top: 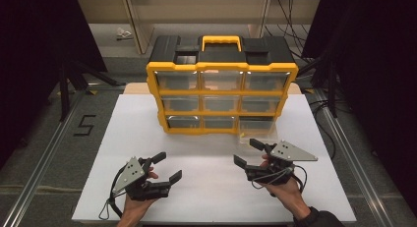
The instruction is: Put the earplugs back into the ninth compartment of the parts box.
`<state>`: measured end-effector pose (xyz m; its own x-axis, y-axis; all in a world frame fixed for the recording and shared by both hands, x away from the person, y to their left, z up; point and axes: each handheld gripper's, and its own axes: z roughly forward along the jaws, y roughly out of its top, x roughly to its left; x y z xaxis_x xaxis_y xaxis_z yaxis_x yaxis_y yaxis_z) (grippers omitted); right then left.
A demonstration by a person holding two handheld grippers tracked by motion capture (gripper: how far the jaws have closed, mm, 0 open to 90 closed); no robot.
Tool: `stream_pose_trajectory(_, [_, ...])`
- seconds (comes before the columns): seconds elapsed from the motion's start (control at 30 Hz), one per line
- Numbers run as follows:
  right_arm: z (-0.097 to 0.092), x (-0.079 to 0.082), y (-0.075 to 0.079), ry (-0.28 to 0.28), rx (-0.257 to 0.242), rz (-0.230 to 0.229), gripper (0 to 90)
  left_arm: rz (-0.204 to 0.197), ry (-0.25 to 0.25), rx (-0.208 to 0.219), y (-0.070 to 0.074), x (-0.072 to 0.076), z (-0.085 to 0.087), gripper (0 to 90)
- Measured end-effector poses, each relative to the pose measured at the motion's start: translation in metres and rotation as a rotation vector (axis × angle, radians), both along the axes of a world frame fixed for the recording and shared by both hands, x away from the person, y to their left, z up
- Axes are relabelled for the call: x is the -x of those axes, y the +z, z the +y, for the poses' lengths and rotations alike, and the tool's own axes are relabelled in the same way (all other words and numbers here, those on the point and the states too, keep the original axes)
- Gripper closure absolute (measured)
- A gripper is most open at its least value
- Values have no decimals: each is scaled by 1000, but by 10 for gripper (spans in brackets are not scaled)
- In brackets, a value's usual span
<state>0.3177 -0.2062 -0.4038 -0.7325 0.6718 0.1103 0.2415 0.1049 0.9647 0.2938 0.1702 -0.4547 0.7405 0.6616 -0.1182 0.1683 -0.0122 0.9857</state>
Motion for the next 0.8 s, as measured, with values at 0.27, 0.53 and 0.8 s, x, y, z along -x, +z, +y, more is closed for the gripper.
stream_pose_trajectory(0.27, [-4,10,-10,-16,13,-11,213,0,-7,1,0,0,0,178])
stream_pose_trajectory(0.53, [-8,16,-14,-16,1,-16,190,0,-12,4,0,0,0,175])
stream_pose_trajectory(0.8, [-10,22,-23,-28,9,-4,177,-3,-15,4,0,0,-1,170])
